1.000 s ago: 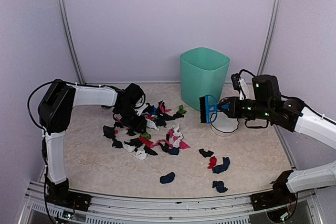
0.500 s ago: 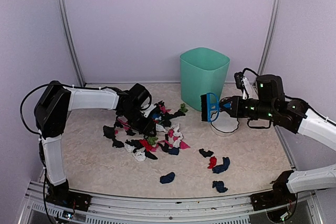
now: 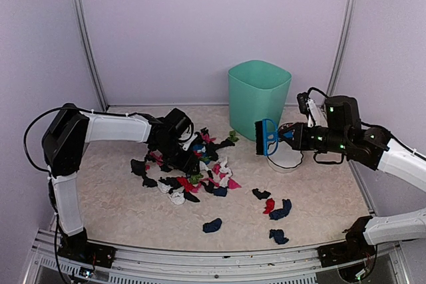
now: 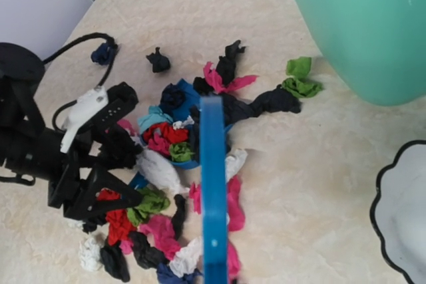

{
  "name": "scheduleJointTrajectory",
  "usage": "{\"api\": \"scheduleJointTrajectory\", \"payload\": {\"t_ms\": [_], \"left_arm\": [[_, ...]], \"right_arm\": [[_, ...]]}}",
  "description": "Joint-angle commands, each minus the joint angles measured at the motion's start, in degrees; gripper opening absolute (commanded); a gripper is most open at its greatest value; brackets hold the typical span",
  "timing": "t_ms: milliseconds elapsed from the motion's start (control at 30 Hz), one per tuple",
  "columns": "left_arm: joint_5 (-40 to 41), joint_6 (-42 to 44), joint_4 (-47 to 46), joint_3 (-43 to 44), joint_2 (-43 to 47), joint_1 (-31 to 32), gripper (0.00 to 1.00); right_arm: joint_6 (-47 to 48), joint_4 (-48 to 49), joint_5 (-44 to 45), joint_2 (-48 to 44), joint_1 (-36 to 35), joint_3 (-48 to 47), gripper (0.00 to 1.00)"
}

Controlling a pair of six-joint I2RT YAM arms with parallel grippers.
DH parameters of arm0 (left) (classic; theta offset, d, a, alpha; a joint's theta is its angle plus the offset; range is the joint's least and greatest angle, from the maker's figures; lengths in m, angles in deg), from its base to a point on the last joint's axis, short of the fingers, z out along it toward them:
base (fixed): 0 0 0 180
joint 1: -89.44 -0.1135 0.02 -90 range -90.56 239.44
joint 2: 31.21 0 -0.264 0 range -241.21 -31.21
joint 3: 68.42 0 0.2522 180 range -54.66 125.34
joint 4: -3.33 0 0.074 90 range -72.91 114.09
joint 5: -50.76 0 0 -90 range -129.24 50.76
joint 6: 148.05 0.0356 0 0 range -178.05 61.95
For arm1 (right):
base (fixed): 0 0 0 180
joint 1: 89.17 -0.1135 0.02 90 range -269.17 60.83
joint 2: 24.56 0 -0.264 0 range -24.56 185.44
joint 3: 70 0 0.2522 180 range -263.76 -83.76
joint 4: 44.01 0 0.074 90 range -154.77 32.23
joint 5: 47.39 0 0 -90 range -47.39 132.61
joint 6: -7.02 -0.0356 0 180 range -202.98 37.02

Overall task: Sweep away the paper scraps from the table
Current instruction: Adjust the dustpan at the center of the board, then pick up the dustpan from the center of the board.

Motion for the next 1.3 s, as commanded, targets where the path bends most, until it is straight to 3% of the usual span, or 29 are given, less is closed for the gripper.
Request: {"api": "scheduleJointTrajectory", "payload": {"t_ms": [0, 333, 533, 733, 1100, 1267], "left_arm": [[5.2, -1.6, -0.8, -1.7, 4.3, -1.8, 0.81], [2.1, -0.5, -3.6, -2.3, 7.0, -9.7, 0.89], [-1.8, -1.8, -2.7, -2.2, 11.9, -7.4, 0.88], [-4.0, -7.8, -3.3, -4.8, 14.1, -1.1, 0.79], [7.4, -15.2, -1.5, -3.8, 6.8, 5.1, 0.58], [11.2, -18.8, 0.9, -0.7, 2.8, 6.5, 0.57]], "right_arm": [[0.6, 0.0, 0.6, -0.4, 0.5, 0.3, 0.0], [0.4, -0.8, 1.1, -1.2, 0.6, 0.3, 0.0], [0.2, -1.4, 1.8, -1.9, 0.6, 0.4, 0.0], [0.3, -1.4, 1.8, -1.1, 0.6, 0.3, 0.0], [0.9, -0.7, 1.2, 0.1, 0.6, 0.2, 0.0], [1.3, -1.3, 2.0, 0.1, 0.6, 0.1, 0.0]]}}
